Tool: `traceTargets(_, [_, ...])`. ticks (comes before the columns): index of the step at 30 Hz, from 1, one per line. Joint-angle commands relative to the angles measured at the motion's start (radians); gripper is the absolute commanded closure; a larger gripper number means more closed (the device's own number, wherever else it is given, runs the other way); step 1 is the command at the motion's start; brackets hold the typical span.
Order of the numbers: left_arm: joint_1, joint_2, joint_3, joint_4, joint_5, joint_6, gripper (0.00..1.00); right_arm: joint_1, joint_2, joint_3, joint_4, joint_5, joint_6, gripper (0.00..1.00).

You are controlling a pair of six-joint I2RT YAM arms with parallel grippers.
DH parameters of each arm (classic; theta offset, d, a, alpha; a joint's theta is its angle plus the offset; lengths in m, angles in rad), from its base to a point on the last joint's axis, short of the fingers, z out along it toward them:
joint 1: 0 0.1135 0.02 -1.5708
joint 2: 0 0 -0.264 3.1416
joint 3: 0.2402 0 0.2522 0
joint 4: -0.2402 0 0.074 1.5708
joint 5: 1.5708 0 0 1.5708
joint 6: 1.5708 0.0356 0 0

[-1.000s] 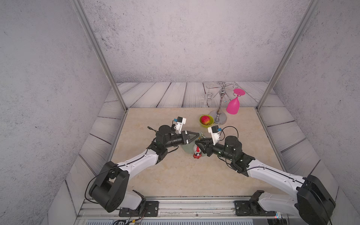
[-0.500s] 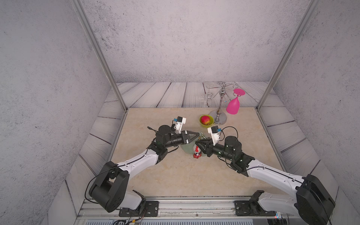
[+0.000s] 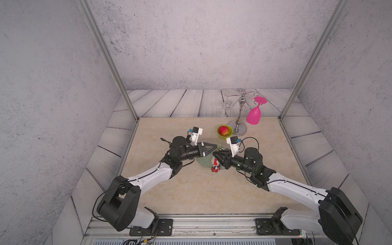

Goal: Remove the decoration from the bag
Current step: Remove the decoration item from the bag.

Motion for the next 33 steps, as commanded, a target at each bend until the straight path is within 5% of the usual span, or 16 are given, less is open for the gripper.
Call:
traceTargets(1, [0.005, -0.038, 0.028, 0.063, 0.016, 0.005, 1.0, -0.008, 0.006, -0.011, 0.018, 0.005, 0.007, 0.77])
traceTargets(19, [0.005, -0.042, 0.03, 0.064, -0.018, -0.002, 1.0, -0.01, -0.001, -0.092, 0.106, -0.013, 0.086, 0.91])
traceTargets(33, [0.004, -0.044, 0.027, 0.057, -0.027, 0.017, 1.0, -0.01, 0.034, -0.117, 0.268, 0.002, 0.387, 1.0])
